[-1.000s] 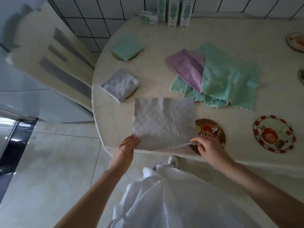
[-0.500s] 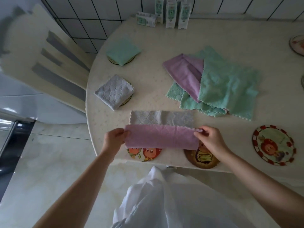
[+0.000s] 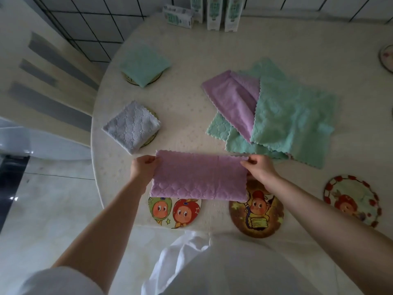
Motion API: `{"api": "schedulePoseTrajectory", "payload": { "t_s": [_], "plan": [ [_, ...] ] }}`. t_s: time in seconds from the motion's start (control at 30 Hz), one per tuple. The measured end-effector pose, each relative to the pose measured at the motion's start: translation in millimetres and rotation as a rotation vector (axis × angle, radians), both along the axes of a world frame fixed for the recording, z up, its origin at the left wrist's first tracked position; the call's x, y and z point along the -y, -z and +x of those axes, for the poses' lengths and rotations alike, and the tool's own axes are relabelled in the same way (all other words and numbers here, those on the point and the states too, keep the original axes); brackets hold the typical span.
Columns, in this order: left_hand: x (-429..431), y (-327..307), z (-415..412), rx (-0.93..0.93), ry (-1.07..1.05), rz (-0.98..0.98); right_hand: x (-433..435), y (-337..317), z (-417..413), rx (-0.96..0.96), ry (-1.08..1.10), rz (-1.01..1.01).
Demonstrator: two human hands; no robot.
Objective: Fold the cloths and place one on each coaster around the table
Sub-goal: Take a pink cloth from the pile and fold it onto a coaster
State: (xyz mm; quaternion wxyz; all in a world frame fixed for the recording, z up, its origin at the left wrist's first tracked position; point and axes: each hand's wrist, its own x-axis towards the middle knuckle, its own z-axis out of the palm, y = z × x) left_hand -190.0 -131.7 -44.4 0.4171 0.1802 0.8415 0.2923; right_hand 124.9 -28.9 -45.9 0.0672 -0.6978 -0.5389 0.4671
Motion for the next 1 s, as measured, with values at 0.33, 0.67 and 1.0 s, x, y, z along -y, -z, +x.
{"api": "schedulePoseTrajectory", "payload": {
  "t_s": [0.33,0.67,1.0],
  "plan": [
    [16,0,3,0.048,-0.08,-0.01,-6,-2,-3,0.119,-0.105,0.02],
    [26,-2,1,-0.067,0.109,-0.046,1,-3,-5,0.046,0.0,0.015],
    [73,2,72,-0.832,0.89,0.32,97,-22,-15,0.21,-0.889,0.68]
  ]
}}
